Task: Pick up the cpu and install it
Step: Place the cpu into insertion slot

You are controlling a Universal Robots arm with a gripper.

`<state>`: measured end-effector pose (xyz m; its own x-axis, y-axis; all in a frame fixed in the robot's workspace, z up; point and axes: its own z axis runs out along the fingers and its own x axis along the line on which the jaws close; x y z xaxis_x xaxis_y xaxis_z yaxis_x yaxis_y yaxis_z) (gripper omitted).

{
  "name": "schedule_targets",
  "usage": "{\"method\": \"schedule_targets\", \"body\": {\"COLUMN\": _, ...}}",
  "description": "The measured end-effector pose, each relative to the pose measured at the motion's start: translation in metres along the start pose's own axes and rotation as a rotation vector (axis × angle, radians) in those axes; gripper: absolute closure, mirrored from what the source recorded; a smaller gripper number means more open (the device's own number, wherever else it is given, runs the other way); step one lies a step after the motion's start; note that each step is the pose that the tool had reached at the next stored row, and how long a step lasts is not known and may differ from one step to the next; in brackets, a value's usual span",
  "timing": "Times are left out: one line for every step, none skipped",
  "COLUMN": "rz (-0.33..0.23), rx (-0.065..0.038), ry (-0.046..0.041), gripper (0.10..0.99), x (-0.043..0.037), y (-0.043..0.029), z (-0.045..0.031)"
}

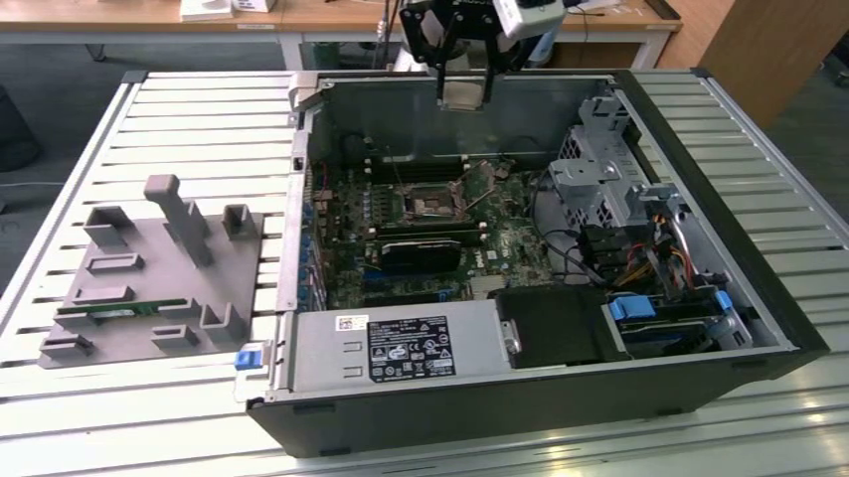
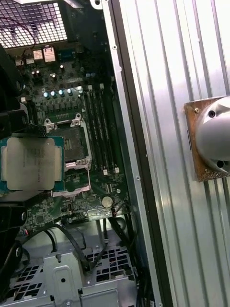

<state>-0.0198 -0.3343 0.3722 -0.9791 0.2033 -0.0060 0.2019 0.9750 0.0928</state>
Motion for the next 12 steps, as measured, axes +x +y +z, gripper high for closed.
{"method": "schedule_targets", "body": {"rz": 0.009, "rx": 0.0, "ry": -0.0008, "gripper": 0.557, "x": 0.0, "y": 0.0, "z": 0.0001}}
{"method": "schedule_targets", "body": {"rz": 0.017, "rx": 0.0, "ry": -0.0016, "gripper": 0.557, "x": 0.0, "y": 0.0, "z": 0.0001}}
{"method": "schedule_targets", "body": {"rz": 0.026, "rx": 0.0, "ry": -0.0024, "gripper": 0.557, "x": 0.0, "y": 0.0, "z": 0.0002}}
{"method": "schedule_targets", "body": {"rz": 0.034, "rx": 0.0, "ry": -0.0032, "gripper": 0.557, "x": 0.0, "y": 0.0, "z": 0.0003}}
{"method": "schedule_targets", "body": {"rz": 0.044, "rx": 0.0, "ry": -0.0041, "gripper": 0.557, "x": 0.0, "y": -0.0001, "z": 0.0004}}
{"method": "schedule_targets", "body": {"rz": 0.054, "rx": 0.0, "ry": -0.005, "gripper": 0.557, "x": 0.0, "y": -0.0001, "z": 0.0004}}
{"method": "schedule_targets", "body": {"rz": 0.064, "rx": 0.0, "ry": -0.006, "gripper": 0.557, "x": 0.0, "y": -0.0001, "z": 0.0005}}
{"method": "schedule_targets", "body": {"rz": 0.075, "rx": 0.001, "ry": -0.007, "gripper": 0.557, "x": 0.0, "y": 0.0, "z": 0.0005}}
{"method": "schedule_targets", "body": {"rz": 0.085, "rx": 0.001, "ry": -0.008, "gripper": 0.557, "x": 0.0, "y": -0.0001, "z": 0.0006}}
{"method": "schedule_targets", "body": {"rz": 0.095, "rx": 0.001, "ry": -0.0089, "gripper": 0.557, "x": 0.0, "y": -0.0001, "z": 0.0006}}
{"method": "schedule_targets", "body": {"rz": 0.105, "rx": 0.001, "ry": -0.0098, "gripper": 0.557, "x": 0.0, "y": -0.0001, "z": 0.0007}}
{"method": "schedule_targets", "body": {"rz": 0.115, "rx": 0.001, "ry": -0.0107, "gripper": 0.557, "x": 0.0, "y": -0.0001, "z": 0.0007}}
